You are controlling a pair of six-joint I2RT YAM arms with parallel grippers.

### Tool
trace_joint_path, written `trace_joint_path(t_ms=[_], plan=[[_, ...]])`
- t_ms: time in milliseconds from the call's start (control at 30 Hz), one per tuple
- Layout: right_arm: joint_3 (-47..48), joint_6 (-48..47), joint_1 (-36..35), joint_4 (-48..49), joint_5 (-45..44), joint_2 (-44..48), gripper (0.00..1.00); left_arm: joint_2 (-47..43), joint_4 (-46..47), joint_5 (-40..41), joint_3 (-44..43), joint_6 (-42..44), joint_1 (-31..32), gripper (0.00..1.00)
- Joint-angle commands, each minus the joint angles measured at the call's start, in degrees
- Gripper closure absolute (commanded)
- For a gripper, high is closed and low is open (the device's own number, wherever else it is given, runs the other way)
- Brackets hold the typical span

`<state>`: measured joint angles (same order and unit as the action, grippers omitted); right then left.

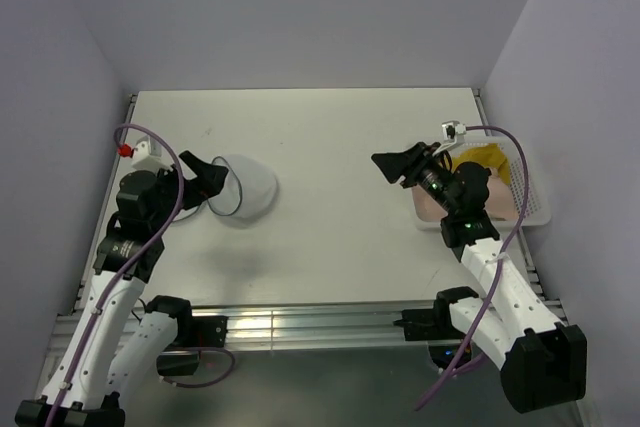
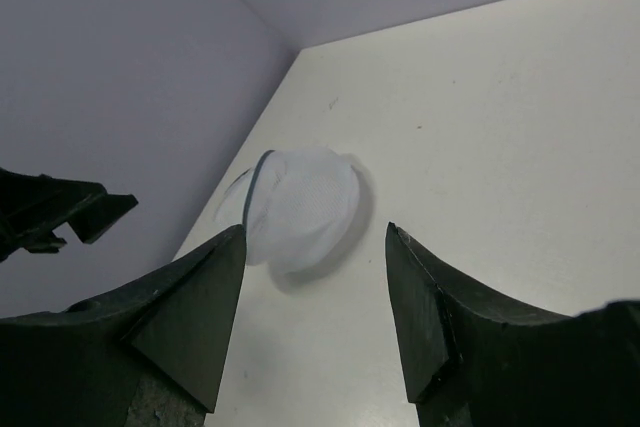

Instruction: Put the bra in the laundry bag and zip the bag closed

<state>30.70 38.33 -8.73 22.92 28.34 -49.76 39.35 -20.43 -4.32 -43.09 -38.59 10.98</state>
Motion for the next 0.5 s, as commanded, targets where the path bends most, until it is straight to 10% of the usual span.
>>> trace_joint_path(t_ms=[0,233,333,467], plan=[[2.43,-2.55,-1.28,-1.12,-1.79,-0.25,0.35,-0.95,-1.10,4.58,1.17,-2.36,-0.26,0.01],[3.49,-4.57,-3.04,-3.05,-3.02,-1.04,0.37,1.51,-0.67,13.62,5.20,-7.46,-0.26,0.01],[5.85,-7.29,-5.75,-5.94,-4.68,-2.62,0.61,3.01,0.21,14.51,7.57,-9.75,-0.26,0.01],[10.60,-13.61,-14.63,-12.96,-13.44,-5.78,0.68,0.83,1.26,15.39,11.53,-12.73,-0.26,0.02]])
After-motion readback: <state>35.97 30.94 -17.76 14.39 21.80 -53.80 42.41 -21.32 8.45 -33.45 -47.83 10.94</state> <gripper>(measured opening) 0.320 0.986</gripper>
